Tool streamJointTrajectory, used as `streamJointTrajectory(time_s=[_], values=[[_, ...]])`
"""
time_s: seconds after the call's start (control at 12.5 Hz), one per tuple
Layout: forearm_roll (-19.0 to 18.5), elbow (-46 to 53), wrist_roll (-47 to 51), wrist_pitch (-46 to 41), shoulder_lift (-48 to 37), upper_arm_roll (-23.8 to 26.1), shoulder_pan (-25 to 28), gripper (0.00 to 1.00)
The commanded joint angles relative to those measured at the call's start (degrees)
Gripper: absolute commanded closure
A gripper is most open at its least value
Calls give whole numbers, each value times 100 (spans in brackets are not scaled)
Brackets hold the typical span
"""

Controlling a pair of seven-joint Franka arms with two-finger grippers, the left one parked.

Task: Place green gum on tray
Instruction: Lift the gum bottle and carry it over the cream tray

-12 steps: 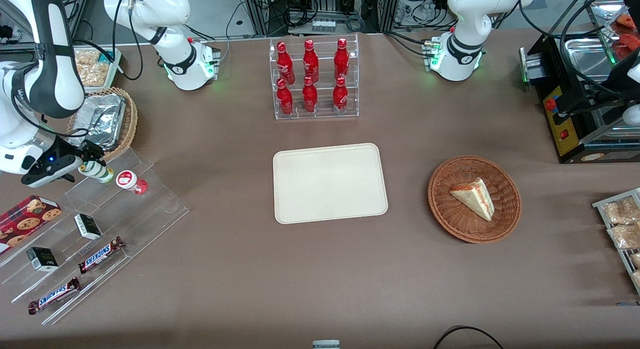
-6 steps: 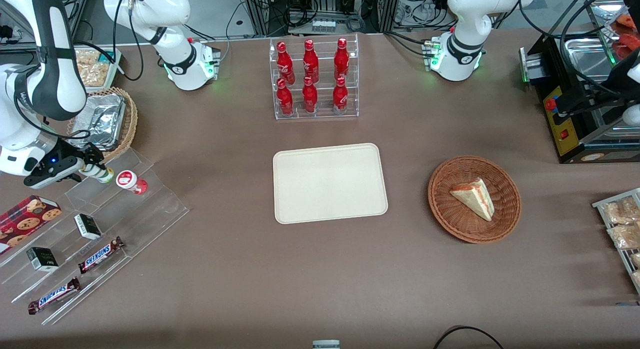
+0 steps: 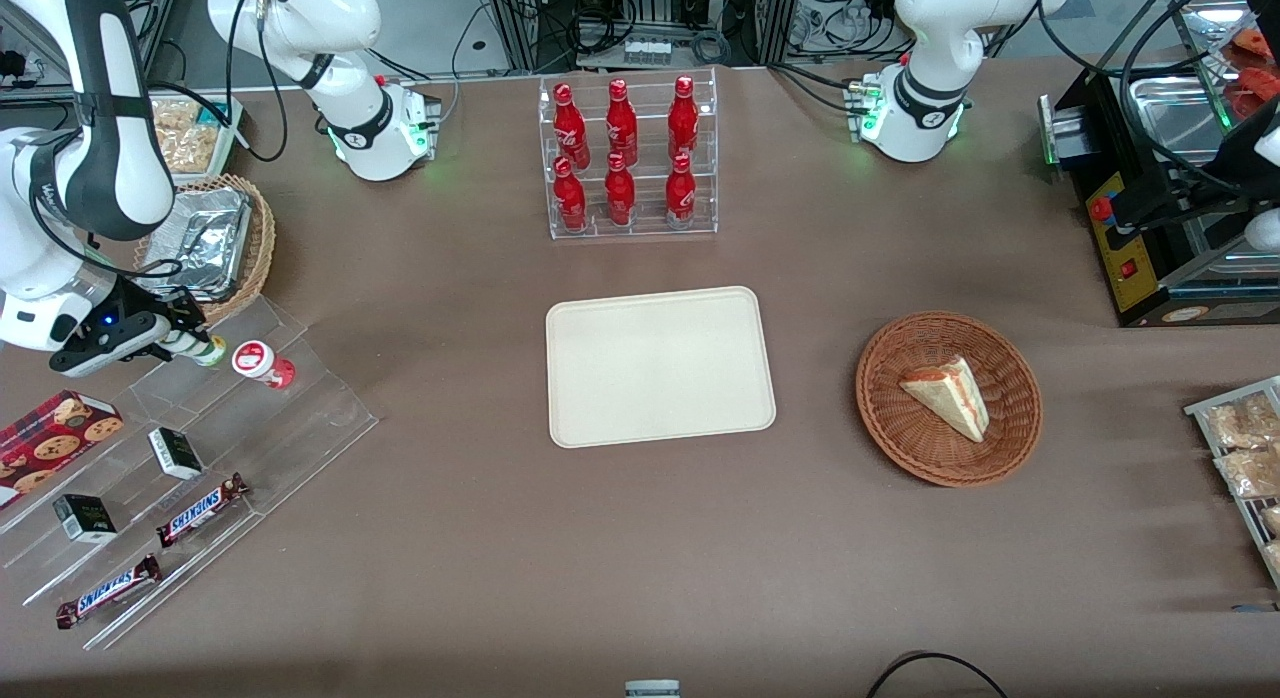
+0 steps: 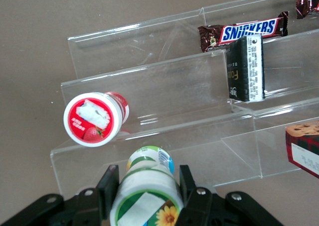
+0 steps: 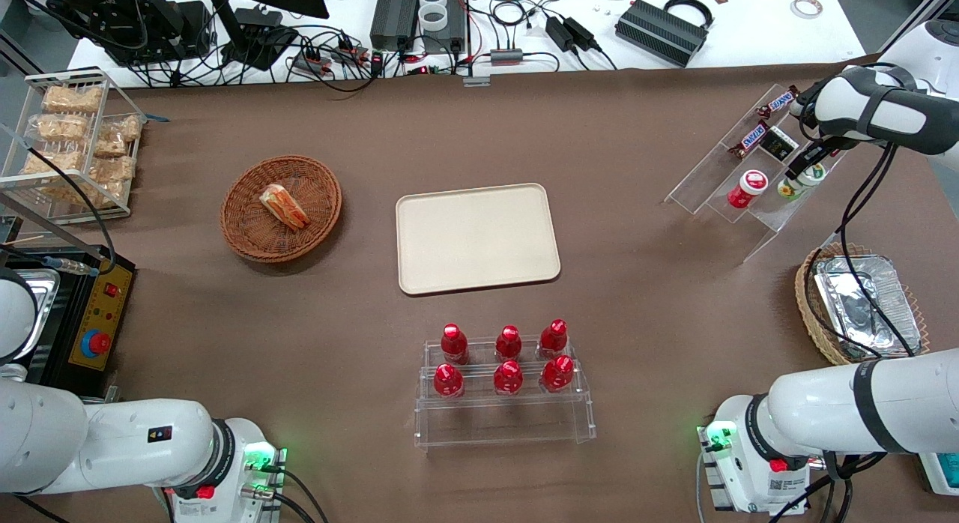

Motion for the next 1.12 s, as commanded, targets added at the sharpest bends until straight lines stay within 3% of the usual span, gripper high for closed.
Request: streamJointTrajectory(time_s=[0.0,0.24,0.4,0.64,0.8,1.04], values=[[-10,260,-4,-633,-211,28,48,100],[-10,1217,215,-1872,-211,73,389,100],[-28,1728,889,-2541,-185,73,889,100],[-28,2169,2294,-3053,-141,73,1943,100],[-19,2423,3725,-3220,-53,73,2830,100],[34,3064,5616,-3229,578,81,3956,100]])
